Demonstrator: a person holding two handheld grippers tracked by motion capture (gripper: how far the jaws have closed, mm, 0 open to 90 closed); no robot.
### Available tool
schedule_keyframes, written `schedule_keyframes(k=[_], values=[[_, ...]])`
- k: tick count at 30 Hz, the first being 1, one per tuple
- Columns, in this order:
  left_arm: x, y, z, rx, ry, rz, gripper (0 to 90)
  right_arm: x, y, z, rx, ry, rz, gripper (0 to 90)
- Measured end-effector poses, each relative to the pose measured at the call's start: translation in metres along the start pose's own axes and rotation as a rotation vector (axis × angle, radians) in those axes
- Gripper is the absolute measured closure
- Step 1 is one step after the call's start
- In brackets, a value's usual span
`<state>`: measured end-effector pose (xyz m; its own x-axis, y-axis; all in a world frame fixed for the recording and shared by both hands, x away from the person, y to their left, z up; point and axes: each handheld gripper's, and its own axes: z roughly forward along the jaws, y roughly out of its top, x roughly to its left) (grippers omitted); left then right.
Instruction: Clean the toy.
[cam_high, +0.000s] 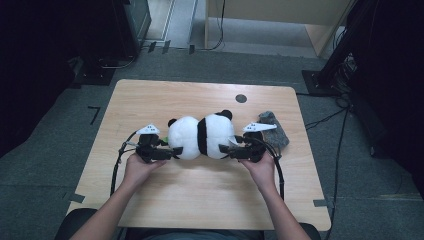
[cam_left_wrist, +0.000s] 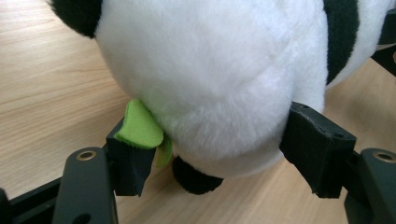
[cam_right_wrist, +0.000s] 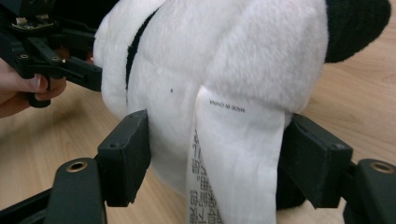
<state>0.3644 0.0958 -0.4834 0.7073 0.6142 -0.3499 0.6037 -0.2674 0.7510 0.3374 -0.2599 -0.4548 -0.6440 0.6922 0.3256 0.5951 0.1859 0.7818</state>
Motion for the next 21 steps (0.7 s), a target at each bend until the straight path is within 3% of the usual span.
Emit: schedule_keyframes(k=[8,14,21], values=[[0.006,0.001,0.001,-0.032,0.028,0.005,26.5,-0.003,0.004,0.008,-0.035,-0.023,-0.029,26.1],[0.003,0.004,-0.002,-0.027,0.039,0.033,26.9,-0.002,0.009,-0.001,-0.028,-0.048,-0.045,26.7],[0.006,0.005,-0.006,-0.046,0.053,0.044,27.2,-0.009,0.011,-0.012,-0.075,-0.061,-0.034,28.0]])
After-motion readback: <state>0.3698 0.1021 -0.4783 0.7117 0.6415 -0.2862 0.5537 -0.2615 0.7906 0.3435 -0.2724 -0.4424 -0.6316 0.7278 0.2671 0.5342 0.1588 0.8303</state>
